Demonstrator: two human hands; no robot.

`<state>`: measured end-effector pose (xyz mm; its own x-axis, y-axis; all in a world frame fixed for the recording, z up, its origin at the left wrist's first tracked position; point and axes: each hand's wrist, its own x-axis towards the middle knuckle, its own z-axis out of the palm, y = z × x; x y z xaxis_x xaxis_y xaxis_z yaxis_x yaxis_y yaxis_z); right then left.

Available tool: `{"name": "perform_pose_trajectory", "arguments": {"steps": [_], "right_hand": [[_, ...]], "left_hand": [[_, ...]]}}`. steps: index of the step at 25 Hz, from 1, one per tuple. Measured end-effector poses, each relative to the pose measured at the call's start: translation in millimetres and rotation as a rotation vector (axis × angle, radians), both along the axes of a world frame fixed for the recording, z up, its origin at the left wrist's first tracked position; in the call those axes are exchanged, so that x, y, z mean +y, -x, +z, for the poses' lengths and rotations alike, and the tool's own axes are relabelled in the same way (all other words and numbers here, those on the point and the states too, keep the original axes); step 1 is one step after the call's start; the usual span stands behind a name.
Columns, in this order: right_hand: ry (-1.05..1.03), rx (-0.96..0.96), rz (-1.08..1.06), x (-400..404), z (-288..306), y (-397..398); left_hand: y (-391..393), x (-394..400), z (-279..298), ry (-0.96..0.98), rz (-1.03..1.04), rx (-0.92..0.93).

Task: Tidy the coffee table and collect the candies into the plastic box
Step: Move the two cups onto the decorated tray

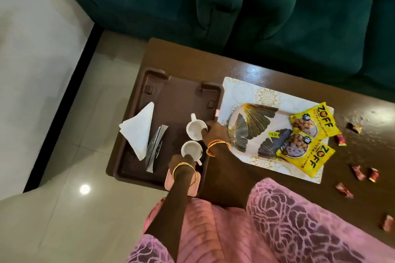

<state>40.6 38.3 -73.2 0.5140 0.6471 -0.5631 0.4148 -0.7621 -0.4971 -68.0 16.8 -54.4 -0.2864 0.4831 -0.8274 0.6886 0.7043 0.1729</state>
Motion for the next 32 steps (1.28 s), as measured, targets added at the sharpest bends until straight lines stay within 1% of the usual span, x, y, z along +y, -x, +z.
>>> {"name": "perform_pose_trajectory", "arguments": {"steps": [3, 5, 8, 9, 10, 12, 16, 21, 23, 28, 30, 31, 32], "right_hand": [[-0.133, -0.018, -0.211, -24, 32, -39], [-0.164, -0.049, -0.357, -50, 42, -77], [-0.082, 0.014, -0.578, -96, 39, -143], [-0.036, 0.013, -0.619, -106, 33, -163], [-0.001, -0.047, -0.64, -110, 26, -183], [0.016, -0.133, -0.645, -111, 14, -216], [0.048, -0.137, -0.624, -110, -17, -257], [0.048, -0.15, -0.473, -103, -40, -269], [0.034, -0.153, -0.482, -101, -44, -270], [0.078, -0.122, -0.488, -108, -35, -273], [0.028, -0.098, -0.507, -124, -22, -264], [-0.026, -0.051, -0.448, -135, -17, -256], [-0.055, 0.026, -0.331, -145, -12, -245]], "left_hand": [[-12, 2, 19, -0.128, -0.145, 0.067], [-36, 2, 34, -0.185, -0.263, 0.062], [-80, -9, 39, -0.182, -0.443, -0.021], [-96, -14, 37, -0.174, -0.501, -0.05], [-110, -19, 33, -0.164, -0.545, -0.072], [-134, -29, 21, -0.147, -0.588, -0.104], [-175, -43, 0, -0.107, -0.653, -0.089], [-198, -54, -16, -0.069, -0.702, -0.055], [-202, -58, -21, -0.062, -0.717, -0.056], [-208, -62, -25, -0.052, -0.753, -0.078], [-212, -63, -23, -0.063, -0.806, -0.073], [-215, -64, -21, -0.066, -0.841, -0.063], [-217, -65, -19, -0.064, -0.872, -0.054]]}}
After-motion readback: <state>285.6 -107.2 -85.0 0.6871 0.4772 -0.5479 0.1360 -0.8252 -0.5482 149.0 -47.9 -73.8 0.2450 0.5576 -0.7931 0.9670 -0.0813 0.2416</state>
